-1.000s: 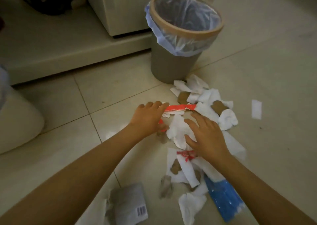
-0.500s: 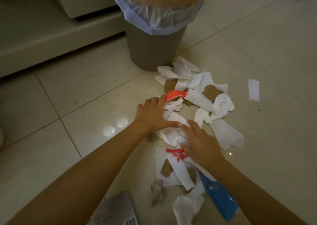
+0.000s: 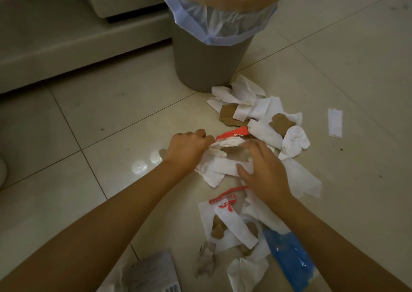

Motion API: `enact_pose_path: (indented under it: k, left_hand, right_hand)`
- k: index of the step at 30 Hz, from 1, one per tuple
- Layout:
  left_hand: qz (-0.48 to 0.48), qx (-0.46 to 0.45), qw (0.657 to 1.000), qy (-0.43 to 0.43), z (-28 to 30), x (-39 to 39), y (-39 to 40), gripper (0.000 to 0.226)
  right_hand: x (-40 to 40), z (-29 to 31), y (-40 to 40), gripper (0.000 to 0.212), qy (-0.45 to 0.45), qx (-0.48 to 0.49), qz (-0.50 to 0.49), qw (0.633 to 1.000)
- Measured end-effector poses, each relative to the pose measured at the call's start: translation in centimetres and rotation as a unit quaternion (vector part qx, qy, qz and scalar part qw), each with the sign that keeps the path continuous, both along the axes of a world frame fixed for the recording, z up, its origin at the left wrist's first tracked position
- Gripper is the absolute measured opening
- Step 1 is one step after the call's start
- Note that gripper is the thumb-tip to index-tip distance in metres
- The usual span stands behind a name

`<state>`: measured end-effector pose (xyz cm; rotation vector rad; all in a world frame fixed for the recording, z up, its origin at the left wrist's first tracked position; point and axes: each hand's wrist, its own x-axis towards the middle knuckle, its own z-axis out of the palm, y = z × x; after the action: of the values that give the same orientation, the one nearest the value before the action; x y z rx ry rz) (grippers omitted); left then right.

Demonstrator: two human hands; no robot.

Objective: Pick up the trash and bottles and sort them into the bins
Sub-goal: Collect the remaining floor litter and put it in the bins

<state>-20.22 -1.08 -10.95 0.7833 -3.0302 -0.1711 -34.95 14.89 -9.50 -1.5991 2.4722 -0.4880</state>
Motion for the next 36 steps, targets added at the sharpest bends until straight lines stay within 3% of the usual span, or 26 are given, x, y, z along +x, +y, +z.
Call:
enact_pose_path:
  k: [3,5,7,10,12,14,20,27,29,31,36]
  left_hand:
    - [-0.061,-0.027,0.996,0.064,-0.7,1.3,-0.6,0.033]
    - [-0.056,-0.010,0.995,0.085,-0.3,2.0,-0.6,0.049]
    - [0.027,0.035,0.999,0.018,0.4,2.8,-0.6,0.080]
    - [0.170,0.123,0.974,-0.086,0.8,4.4,-1.1,0.122]
    - [0.190,0.179,0.961,-0.092,0.4,5.4,-1.6,0.136]
    - [0.149,0.177,0.966,-0.113,-0.2,6.0,-1.8,0.142]
    - [0.057,0.196,0.977,-0.062,-0.4,4.7,-1.8,0.138]
    - [-0.084,0.029,0.984,-0.152,1.2,0.9,-3.1,0.136]
    - [-0.126,0.021,0.976,-0.177,1.3,-0.1,-3.1,0.134]
    - [-0.149,0.024,0.972,-0.180,1.4,-0.9,-2.9,0.124]
    - [-0.158,0.018,0.974,-0.162,1.2,-1.9,-2.4,0.069]
  right_hand:
    - [-0.4,0.3,-1.7,0.076,-0.055,-0.013,0.028,0.998]
    - [-0.3,0.1,-2.8,0.091,-0.078,0.053,0.066,0.993]
    - [-0.1,-0.5,-3.6,0.102,-0.086,0.142,0.076,0.983]
    - [0.3,-1.3,-4.1,0.112,-0.120,0.205,0.050,0.970]
    - [0.5,-1.5,-4.3,0.111,-0.102,0.216,0.050,0.970]
    - [1.0,-1.5,-4.4,0.105,-0.061,0.208,0.059,0.974]
    - [3.4,-1.9,-4.2,0.089,-0.076,0.160,0.076,0.981]
    - [1.3,-1.0,-2.4,0.079,0.006,0.060,0.097,0.993]
    - [-0.7,-0.7,-1.4,0.083,0.030,0.046,0.073,0.996]
    - [-2.9,-0.5,-0.5,0.089,0.048,0.060,0.037,0.996]
    - [-8.2,0.1,0.8,0.098,0.103,0.127,-0.014,0.986]
